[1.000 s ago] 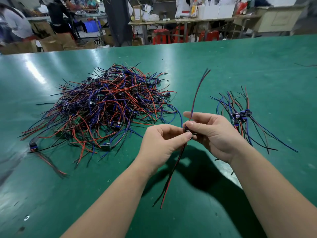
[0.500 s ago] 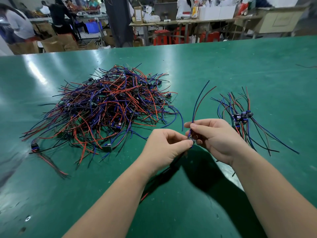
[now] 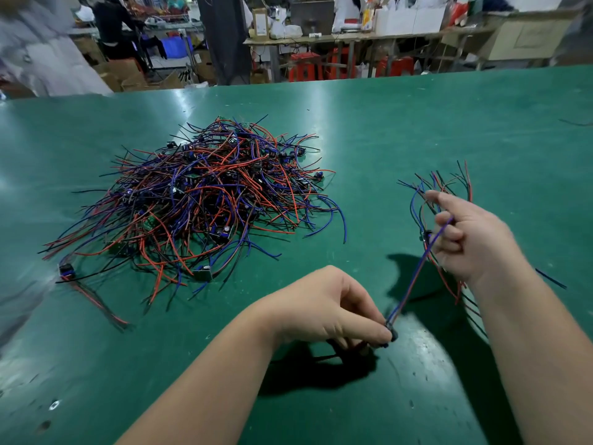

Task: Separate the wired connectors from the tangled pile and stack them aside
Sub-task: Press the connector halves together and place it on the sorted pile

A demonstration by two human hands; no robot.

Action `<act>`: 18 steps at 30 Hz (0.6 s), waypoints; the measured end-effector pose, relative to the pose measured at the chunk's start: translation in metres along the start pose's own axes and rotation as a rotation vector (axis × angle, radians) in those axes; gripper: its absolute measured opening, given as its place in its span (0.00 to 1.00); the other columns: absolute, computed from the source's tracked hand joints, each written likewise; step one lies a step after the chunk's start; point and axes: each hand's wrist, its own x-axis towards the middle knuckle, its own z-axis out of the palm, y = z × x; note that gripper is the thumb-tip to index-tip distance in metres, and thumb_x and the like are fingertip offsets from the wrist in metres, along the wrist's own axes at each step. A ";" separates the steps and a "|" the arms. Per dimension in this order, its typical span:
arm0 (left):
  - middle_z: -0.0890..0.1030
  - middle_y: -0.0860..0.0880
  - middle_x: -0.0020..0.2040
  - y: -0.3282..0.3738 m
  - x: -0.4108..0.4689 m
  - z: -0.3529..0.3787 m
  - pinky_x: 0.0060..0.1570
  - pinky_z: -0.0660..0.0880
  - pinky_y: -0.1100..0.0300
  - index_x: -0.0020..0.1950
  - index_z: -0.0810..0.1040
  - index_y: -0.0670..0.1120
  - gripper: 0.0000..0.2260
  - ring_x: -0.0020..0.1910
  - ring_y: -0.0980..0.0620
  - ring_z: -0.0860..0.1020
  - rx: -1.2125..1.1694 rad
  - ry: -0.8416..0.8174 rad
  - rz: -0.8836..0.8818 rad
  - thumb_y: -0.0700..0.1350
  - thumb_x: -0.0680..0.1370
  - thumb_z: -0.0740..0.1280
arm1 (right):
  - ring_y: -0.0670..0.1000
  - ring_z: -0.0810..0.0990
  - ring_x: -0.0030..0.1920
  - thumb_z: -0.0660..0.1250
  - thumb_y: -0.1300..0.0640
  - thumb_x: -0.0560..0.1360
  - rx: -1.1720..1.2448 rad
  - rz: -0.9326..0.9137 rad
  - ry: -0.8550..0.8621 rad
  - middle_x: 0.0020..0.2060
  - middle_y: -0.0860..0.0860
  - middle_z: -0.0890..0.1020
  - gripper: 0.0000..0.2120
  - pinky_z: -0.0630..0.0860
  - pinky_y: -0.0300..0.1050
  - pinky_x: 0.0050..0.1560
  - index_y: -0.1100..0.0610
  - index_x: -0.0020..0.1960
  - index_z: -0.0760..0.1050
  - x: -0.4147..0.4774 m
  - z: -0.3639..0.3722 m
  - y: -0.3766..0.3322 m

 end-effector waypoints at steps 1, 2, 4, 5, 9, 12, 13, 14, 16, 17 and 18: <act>0.81 0.52 0.32 0.000 0.000 0.001 0.31 0.74 0.66 0.37 0.83 0.49 0.04 0.30 0.58 0.76 0.005 -0.007 -0.004 0.43 0.71 0.75 | 0.41 0.63 0.15 0.58 0.56 0.81 0.060 -0.013 0.010 0.20 0.45 0.72 0.08 0.57 0.30 0.16 0.55 0.46 0.74 0.001 -0.004 -0.003; 0.81 0.52 0.32 0.001 0.000 0.002 0.31 0.74 0.66 0.37 0.83 0.49 0.04 0.30 0.57 0.76 -0.007 0.011 -0.001 0.44 0.71 0.75 | 0.40 0.67 0.17 0.56 0.55 0.82 0.124 -0.027 0.035 0.25 0.48 0.75 0.10 0.60 0.29 0.18 0.56 0.47 0.73 0.001 -0.006 -0.006; 0.82 0.53 0.32 0.003 0.001 0.002 0.30 0.73 0.68 0.37 0.83 0.48 0.04 0.30 0.58 0.77 -0.093 0.112 0.019 0.44 0.71 0.75 | 0.42 0.78 0.25 0.53 0.53 0.83 0.237 -0.041 0.114 0.38 0.55 0.80 0.12 0.68 0.31 0.24 0.58 0.50 0.72 0.003 -0.009 -0.009; 0.82 0.52 0.32 0.003 0.003 0.001 0.29 0.72 0.69 0.38 0.82 0.47 0.04 0.30 0.58 0.79 -0.164 0.185 0.034 0.43 0.72 0.75 | 0.46 0.81 0.28 0.53 0.55 0.83 0.260 -0.044 0.151 0.43 0.58 0.79 0.10 0.71 0.34 0.26 0.58 0.53 0.71 0.002 -0.008 -0.010; 0.83 0.50 0.34 0.004 0.012 -0.005 0.28 0.75 0.66 0.42 0.79 0.42 0.03 0.30 0.55 0.81 -0.522 0.496 0.073 0.40 0.73 0.72 | 0.47 0.79 0.27 0.61 0.63 0.79 -0.113 -0.251 -0.020 0.37 0.54 0.78 0.05 0.71 0.38 0.29 0.54 0.47 0.71 -0.013 0.010 0.004; 0.83 0.49 0.33 0.001 0.016 -0.010 0.28 0.76 0.65 0.42 0.79 0.42 0.03 0.28 0.56 0.80 -0.645 0.607 0.076 0.40 0.73 0.71 | 0.47 0.80 0.35 0.73 0.58 0.71 -0.605 -0.389 -0.474 0.39 0.49 0.82 0.06 0.76 0.40 0.35 0.49 0.45 0.79 -0.035 0.027 0.024; 0.82 0.49 0.33 -0.002 0.016 -0.011 0.28 0.76 0.65 0.41 0.79 0.42 0.03 0.28 0.56 0.80 -0.639 0.619 0.075 0.40 0.74 0.71 | 0.47 0.80 0.37 0.76 0.57 0.68 -0.761 -0.433 -0.558 0.41 0.47 0.83 0.09 0.78 0.40 0.39 0.48 0.46 0.80 -0.039 0.030 0.031; 0.82 0.49 0.32 -0.003 0.016 -0.012 0.29 0.77 0.65 0.41 0.80 0.42 0.04 0.28 0.57 0.79 -0.624 0.618 0.072 0.41 0.75 0.70 | 0.47 0.81 0.38 0.77 0.57 0.66 -0.893 -0.494 -0.580 0.42 0.46 0.83 0.11 0.78 0.40 0.43 0.47 0.46 0.81 -0.041 0.032 0.037; 0.82 0.49 0.31 -0.005 0.017 -0.013 0.30 0.78 0.65 0.40 0.80 0.41 0.07 0.28 0.56 0.79 -0.608 0.590 0.072 0.42 0.77 0.67 | 0.46 0.81 0.39 0.78 0.60 0.66 -1.010 -0.597 -0.513 0.40 0.45 0.83 0.12 0.77 0.40 0.45 0.49 0.47 0.82 -0.039 0.033 0.044; 0.82 0.49 0.32 -0.004 0.017 -0.013 0.31 0.78 0.64 0.41 0.80 0.42 0.08 0.29 0.56 0.80 -0.602 0.581 0.069 0.42 0.79 0.66 | 0.46 0.81 0.39 0.77 0.61 0.67 -1.018 -0.617 -0.462 0.40 0.46 0.83 0.12 0.77 0.38 0.45 0.51 0.48 0.83 -0.036 0.032 0.045; 0.83 0.48 0.34 -0.003 0.018 -0.014 0.31 0.78 0.64 0.42 0.80 0.42 0.09 0.30 0.56 0.81 -0.580 0.596 0.067 0.42 0.79 0.65 | 0.45 0.81 0.38 0.76 0.63 0.68 -1.023 -0.622 -0.401 0.40 0.46 0.83 0.11 0.76 0.36 0.45 0.52 0.48 0.83 -0.033 0.030 0.044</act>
